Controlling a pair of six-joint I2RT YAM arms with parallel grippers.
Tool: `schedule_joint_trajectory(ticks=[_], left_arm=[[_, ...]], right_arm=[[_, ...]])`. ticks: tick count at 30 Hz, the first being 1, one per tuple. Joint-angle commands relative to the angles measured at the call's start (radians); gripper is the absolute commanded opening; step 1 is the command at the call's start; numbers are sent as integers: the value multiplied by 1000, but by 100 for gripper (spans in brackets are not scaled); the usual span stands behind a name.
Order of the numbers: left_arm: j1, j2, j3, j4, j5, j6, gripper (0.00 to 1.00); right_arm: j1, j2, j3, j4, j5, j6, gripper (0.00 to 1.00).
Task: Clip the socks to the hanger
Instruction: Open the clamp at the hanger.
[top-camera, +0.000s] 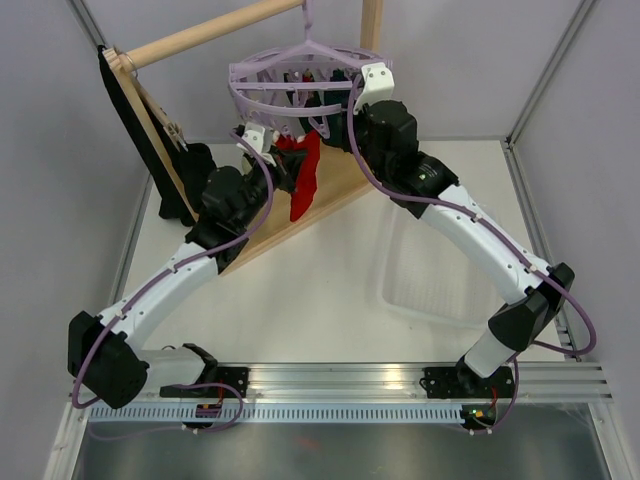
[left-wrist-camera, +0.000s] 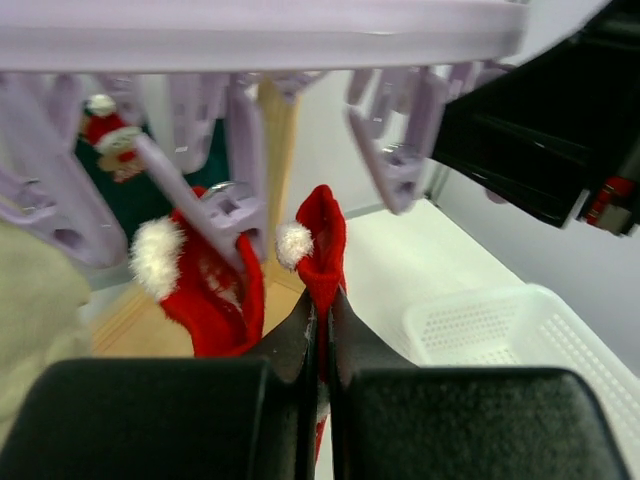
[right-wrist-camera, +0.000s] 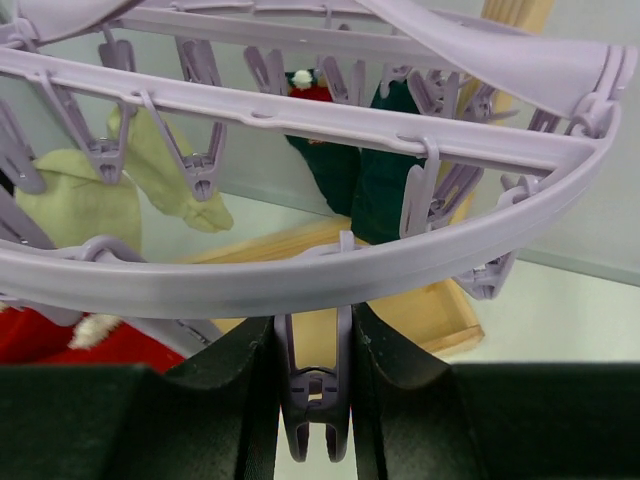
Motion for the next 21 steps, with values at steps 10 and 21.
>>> schedule_joint_trajectory(ticks=[10,21], left_arm=[[-1,16,-39,164,365,52,2],[-30,27,-47,166,262,47,2]], right_arm=[[-1,48,129,-61,-95,167,0],[14,79,145,-59,-37,199,0]])
